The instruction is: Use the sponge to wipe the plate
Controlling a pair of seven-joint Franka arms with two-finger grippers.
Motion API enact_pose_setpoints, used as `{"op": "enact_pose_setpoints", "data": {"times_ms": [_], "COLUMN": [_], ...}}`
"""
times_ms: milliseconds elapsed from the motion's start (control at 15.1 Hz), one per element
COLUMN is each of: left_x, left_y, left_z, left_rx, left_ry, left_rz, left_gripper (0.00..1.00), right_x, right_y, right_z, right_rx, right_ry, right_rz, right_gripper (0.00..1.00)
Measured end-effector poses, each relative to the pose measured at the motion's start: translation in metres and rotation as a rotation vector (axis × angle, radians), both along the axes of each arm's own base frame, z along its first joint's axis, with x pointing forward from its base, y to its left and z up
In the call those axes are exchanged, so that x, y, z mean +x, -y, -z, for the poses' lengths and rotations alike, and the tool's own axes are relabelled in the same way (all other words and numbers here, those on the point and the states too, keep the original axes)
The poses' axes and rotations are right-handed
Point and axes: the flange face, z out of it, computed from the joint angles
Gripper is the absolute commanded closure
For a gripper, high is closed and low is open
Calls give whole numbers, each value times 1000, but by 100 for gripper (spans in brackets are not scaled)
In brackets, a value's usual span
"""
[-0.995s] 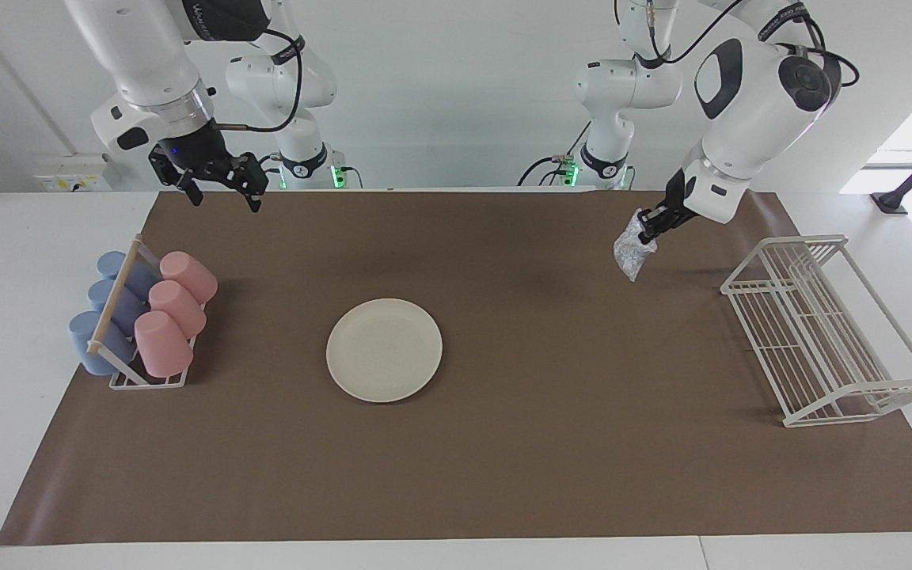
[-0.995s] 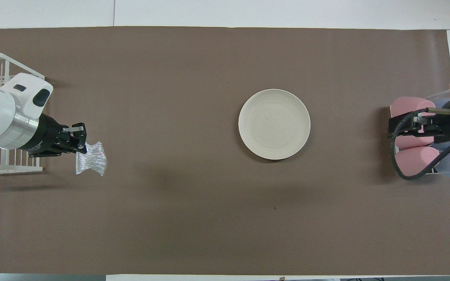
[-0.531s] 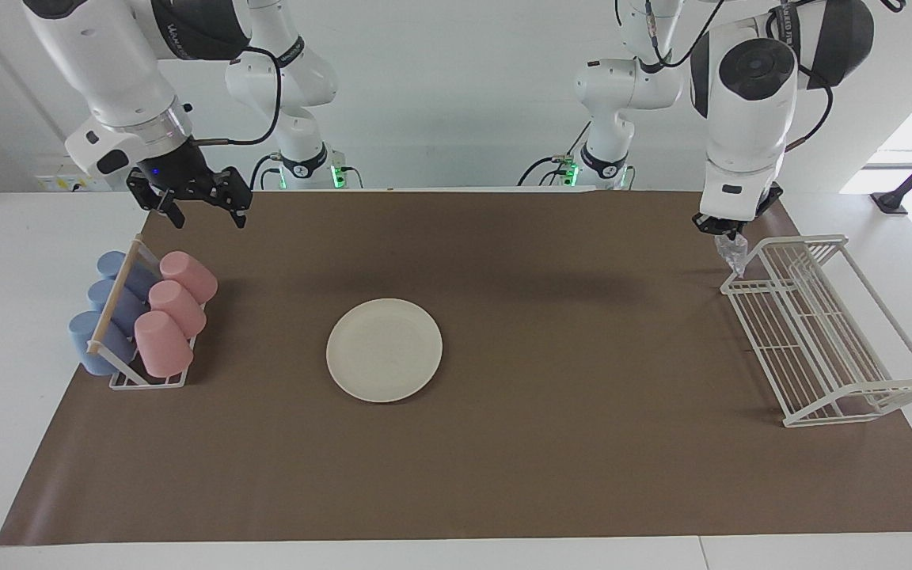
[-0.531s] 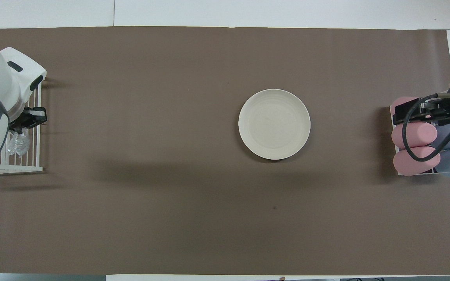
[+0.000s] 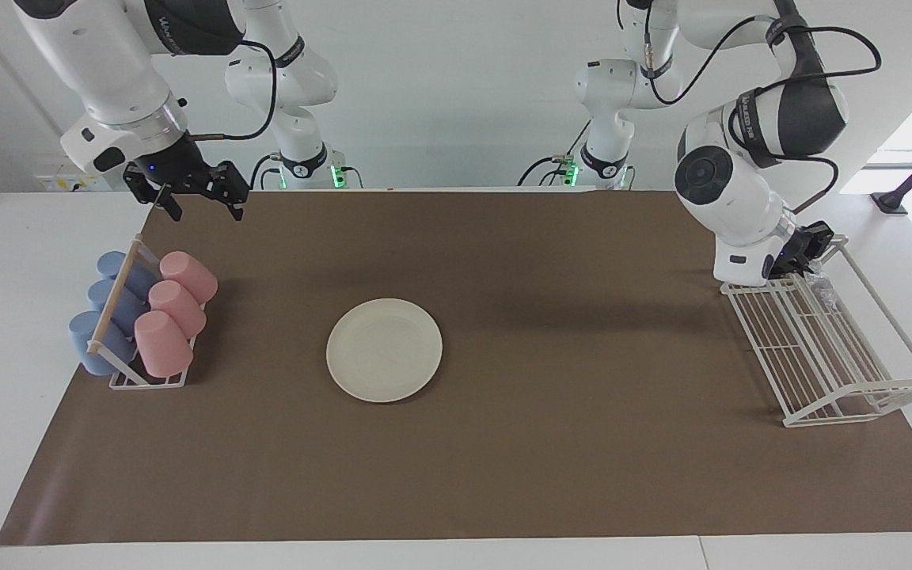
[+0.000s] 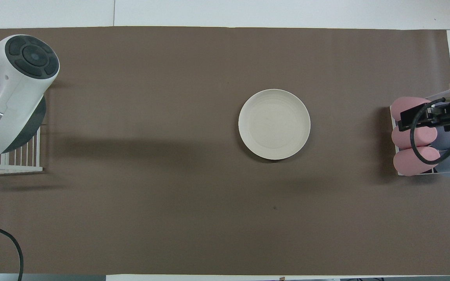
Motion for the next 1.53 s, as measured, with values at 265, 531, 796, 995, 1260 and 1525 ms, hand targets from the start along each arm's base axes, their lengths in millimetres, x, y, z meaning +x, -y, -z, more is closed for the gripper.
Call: {"op": "enact_pose_setpoints", "data": {"times_ms": [265, 531, 796, 995, 1260, 1525], "left_x": [0, 0, -1, 1, 2, 2], "left_y": [-24, -17, -13, -9, -6, -5], "left_z": [31, 55, 63, 63, 63, 63], "left_rx": [43, 53, 40, 31, 20, 19], "left_ry": [65, 114, 145, 156, 165, 166], "left_rz": [-36, -83, -89, -79, -65, -63], "left_gripper": [100, 100, 100, 40, 0, 0], "right_x": [0, 0, -1, -1, -1, -1], "right_y": [10, 15, 18, 18, 18, 18], "right_z": [0, 0, 0, 0, -1, -1], "right_rx": [2, 2, 2, 2, 2, 2], "right_ry": [0, 0, 0, 1, 1, 1], "right_rz": [0, 8, 14, 14, 14, 14], "right_gripper": [0, 0, 0, 0, 0, 0]}}
